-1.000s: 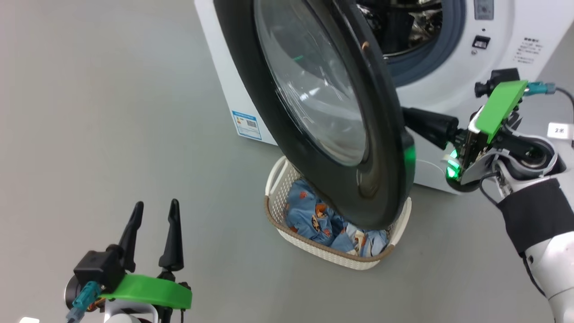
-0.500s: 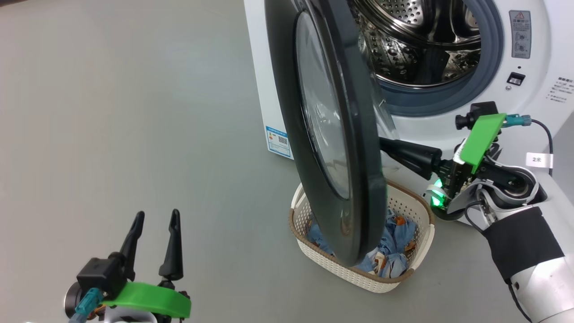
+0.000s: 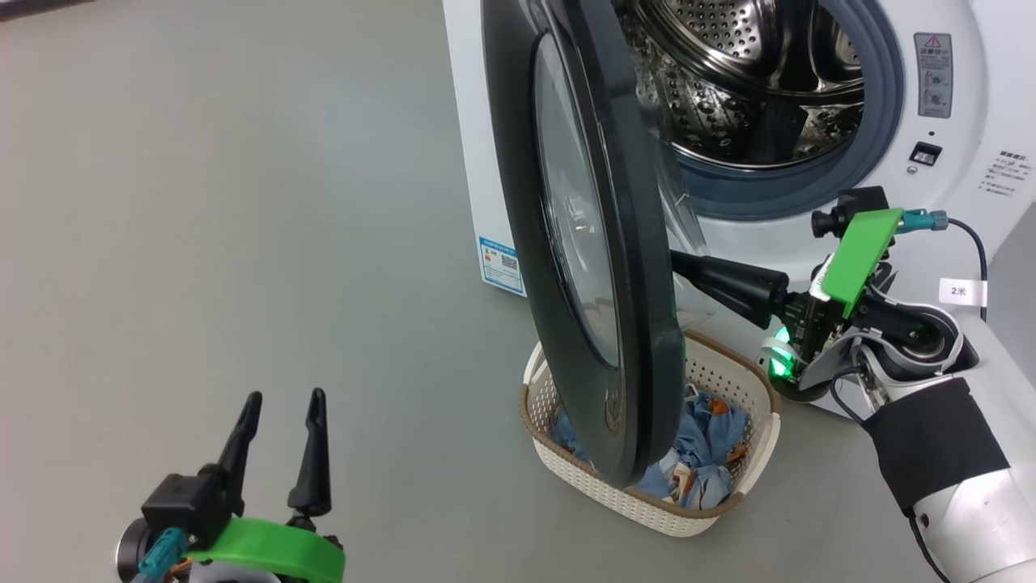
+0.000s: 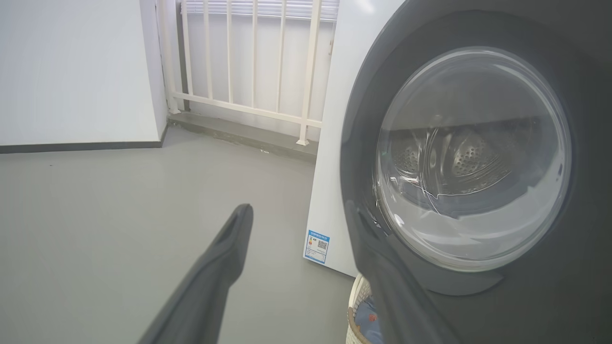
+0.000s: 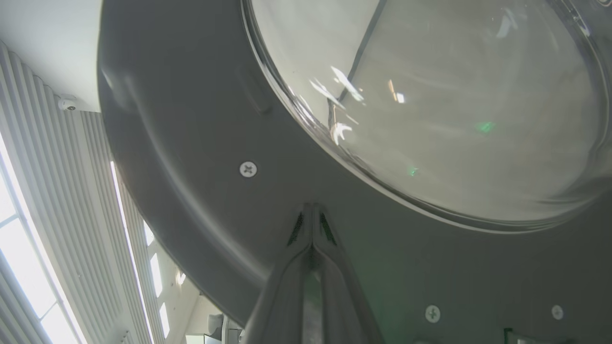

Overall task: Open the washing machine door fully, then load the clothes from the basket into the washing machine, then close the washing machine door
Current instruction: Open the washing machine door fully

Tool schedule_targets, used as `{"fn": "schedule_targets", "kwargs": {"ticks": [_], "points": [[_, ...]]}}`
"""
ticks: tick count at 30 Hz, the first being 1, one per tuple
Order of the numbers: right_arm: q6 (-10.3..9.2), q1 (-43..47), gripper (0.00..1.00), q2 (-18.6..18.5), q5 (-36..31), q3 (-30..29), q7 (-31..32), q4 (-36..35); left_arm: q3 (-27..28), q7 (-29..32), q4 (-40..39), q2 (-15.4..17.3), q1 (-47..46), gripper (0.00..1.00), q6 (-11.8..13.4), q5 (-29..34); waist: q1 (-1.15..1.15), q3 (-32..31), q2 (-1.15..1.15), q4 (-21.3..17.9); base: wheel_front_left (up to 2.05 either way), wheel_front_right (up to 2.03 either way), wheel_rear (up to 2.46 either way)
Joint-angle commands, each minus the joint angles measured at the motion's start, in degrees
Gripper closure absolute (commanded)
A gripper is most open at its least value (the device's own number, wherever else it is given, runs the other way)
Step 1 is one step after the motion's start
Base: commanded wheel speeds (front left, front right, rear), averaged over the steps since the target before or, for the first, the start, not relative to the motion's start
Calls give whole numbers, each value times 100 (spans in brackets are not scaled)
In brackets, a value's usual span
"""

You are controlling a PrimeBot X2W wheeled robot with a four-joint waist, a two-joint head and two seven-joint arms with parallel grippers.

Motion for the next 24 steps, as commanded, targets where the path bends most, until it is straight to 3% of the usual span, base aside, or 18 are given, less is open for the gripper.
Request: {"fn": "schedule_targets", "kwargs": {"ticks": [1,2,3,5,6,18,24], "points": [[34,38,100,44,-45,7,7,-171,152,-26,-120,158,-103,0,25,31,0,-34,0,-29,0,0,0],[34,45,95,39,-79,9,-8,-176,147,-24,-117,165,-105,0,29,29,0,-47,0,-62,0,0,0],[34,50,79,33,-109,7,-23,-183,143,-22,-114,172,-105,0,32,27,0,-60,0,-93,0,0,0],[34,57,10,38,-129,-25,-56,-215,136,-18,-106,186,-98,0,35,18,0,-93,0,-169,0,0,0],[34,63,0,46,-125,-46,-62,-237,132,-14,-101,191,-93,0,35,9,0,-113,0,-215,0,0,0],[34,324,0,57,-280,-99,-127,-595,69,60,-139,210,-32,0,35,-126,0,-301,0,-942,0,0,0],[34,618,0,-31,-684,-143,-617,-1267,63,54,-167,206,23,0,72,-176,0,-356,0,-1406,0,0,0]]}}
